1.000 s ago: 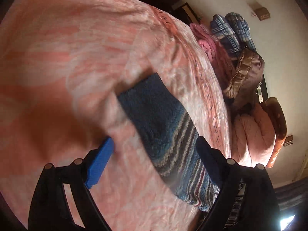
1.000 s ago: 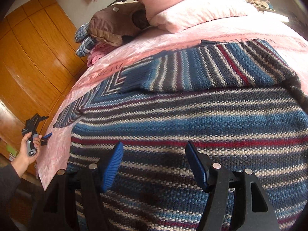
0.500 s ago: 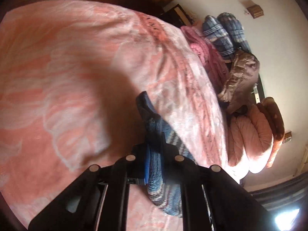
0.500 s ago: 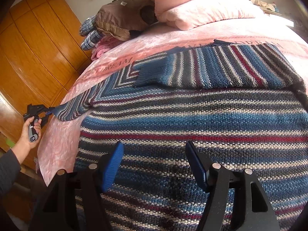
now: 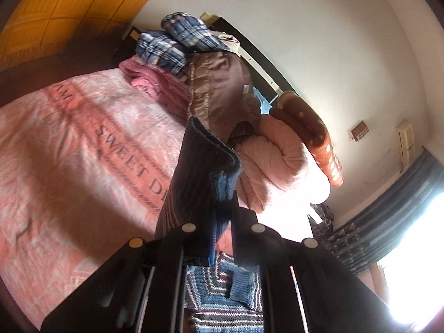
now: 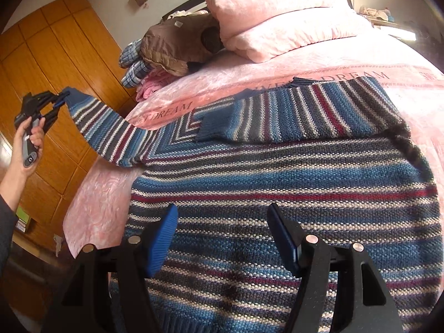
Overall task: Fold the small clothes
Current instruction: 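Grasp the other sleeve cuff with the left tool and fold it across the body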
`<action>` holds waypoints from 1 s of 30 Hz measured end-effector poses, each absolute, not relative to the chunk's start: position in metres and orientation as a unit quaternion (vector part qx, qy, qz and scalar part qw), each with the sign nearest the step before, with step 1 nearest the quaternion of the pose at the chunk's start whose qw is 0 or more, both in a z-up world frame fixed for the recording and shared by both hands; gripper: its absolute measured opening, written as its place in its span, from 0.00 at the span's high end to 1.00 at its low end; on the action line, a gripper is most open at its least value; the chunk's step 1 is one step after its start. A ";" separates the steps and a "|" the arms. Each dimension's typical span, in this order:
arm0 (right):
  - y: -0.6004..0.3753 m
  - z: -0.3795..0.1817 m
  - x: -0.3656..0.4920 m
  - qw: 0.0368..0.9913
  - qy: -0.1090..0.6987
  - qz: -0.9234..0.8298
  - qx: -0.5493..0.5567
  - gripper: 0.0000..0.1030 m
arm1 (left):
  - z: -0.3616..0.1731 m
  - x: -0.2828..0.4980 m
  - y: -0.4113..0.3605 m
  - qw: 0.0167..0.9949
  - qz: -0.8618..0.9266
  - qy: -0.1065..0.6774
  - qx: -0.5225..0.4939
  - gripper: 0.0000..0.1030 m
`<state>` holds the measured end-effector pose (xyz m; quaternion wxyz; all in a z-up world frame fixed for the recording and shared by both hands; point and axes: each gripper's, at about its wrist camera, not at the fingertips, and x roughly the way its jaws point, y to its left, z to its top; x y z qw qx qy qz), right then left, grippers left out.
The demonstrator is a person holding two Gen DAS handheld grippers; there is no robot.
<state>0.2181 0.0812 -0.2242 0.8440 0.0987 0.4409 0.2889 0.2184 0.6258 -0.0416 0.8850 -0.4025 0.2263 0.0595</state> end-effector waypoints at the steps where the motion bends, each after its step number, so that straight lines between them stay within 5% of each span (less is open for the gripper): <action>1: 0.076 -0.224 0.218 0.845 0.440 0.287 0.101 0.34 | -0.037 0.227 0.611 0.888 0.050 0.230 -0.395 0.94; 12: 0.026 -0.231 0.227 0.847 0.437 0.266 0.142 0.34 | -0.064 0.310 0.467 0.890 -0.029 0.287 -0.354 0.94; 30: -0.013 -0.248 0.264 0.828 0.467 0.244 0.191 0.34 | -0.264 0.392 0.294 0.828 -0.072 0.468 -0.302 0.90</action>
